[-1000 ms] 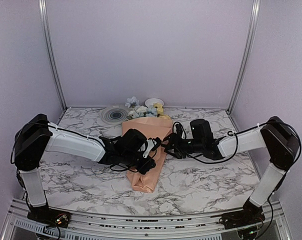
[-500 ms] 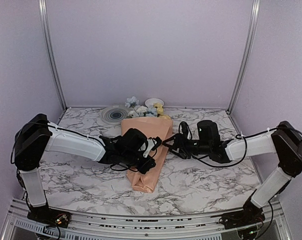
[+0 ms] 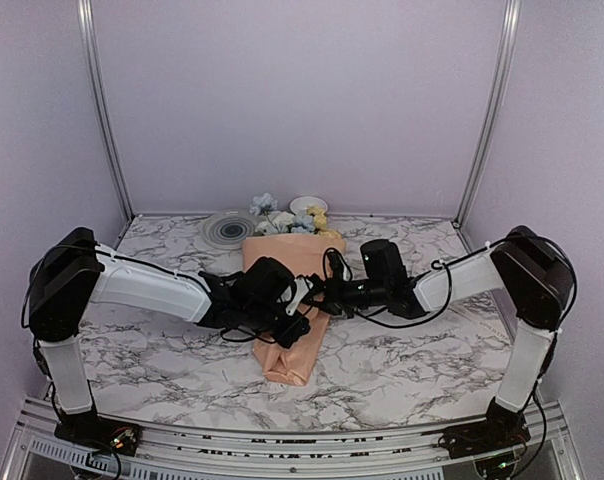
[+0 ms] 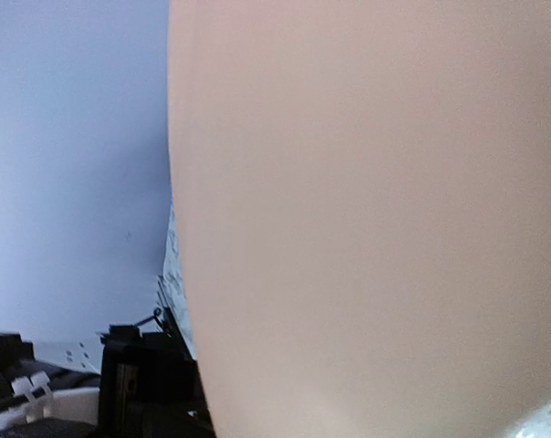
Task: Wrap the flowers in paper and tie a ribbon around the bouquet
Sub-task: Pass from the left arm to the right
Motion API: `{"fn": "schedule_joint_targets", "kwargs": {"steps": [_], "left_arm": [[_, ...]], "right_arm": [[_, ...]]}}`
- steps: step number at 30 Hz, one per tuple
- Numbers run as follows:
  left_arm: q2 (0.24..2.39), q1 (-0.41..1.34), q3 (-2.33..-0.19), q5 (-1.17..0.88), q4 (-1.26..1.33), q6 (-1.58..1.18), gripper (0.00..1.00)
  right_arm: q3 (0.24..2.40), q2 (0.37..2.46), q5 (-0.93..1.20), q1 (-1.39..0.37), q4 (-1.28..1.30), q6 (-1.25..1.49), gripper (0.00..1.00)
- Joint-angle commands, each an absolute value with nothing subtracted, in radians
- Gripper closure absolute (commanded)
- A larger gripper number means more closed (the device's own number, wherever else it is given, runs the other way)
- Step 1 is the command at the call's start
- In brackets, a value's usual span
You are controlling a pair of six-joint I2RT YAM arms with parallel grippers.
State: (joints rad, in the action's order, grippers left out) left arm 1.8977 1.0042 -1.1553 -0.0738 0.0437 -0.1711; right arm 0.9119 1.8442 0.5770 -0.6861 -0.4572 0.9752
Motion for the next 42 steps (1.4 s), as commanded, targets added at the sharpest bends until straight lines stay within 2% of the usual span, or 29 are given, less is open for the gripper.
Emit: {"fn": "schedule_joint_targets", "kwargs": {"steps": [1, 3, 5, 7, 9, 12, 14, 18, 26, 34, 42], "left_arm": [[1.866, 1.009, -1.155, -0.034, 0.015, -0.138, 0.99], [1.844, 1.022, -1.158, -0.007, 0.005, -0.115, 0.81], [1.802, 1.060, -1.162, 0.045, -0.001, -0.069, 0.69], [1.761, 1.126, -1.188, 0.150, -0.025, 0.033, 0.61], [1.758, 1.199, -1.236, 0.224, -0.072, 0.105, 0.58], [1.789, 1.252, -1.300, 0.161, -0.147, 0.107, 0.60], [1.811, 1.255, -1.296, 0.111, -0.167, 0.079, 0.66], [1.881, 1.255, -1.291, 0.140, -0.203, 0.049, 0.73], [1.976, 1.255, -1.314, 0.322, -0.299, 0.000, 0.72], [2.009, 1.255, -1.236, 0.171, -0.292, -0.028, 0.75], [1.931, 1.257, -1.193, 0.048, -0.235, -0.015, 0.76]], "right_arm": [[0.930, 1.873, 0.619, -0.661, -0.496, 0.976, 1.00], [0.958, 1.879, 0.618, -0.652, -0.452, 0.948, 1.00], [0.978, 1.880, 0.607, -0.646, -0.414, 0.918, 1.00], [0.995, 1.883, 0.596, -0.643, -0.384, 0.892, 1.00], [1.012, 1.892, 0.591, -0.642, -0.361, 0.877, 1.00], [1.027, 1.901, 0.591, -0.640, -0.353, 0.873, 1.00], [1.031, 1.903, 0.586, -0.640, -0.353, 0.872, 1.00], [1.033, 1.905, 0.583, -0.640, -0.350, 0.868, 1.00], [1.050, 1.899, 0.559, -0.637, -0.293, 0.829, 1.00], [1.105, 1.898, 0.509, -0.598, -0.179, 0.753, 1.00], [1.073, 1.963, 0.458, -0.578, -0.171, 0.719, 1.00]]}}
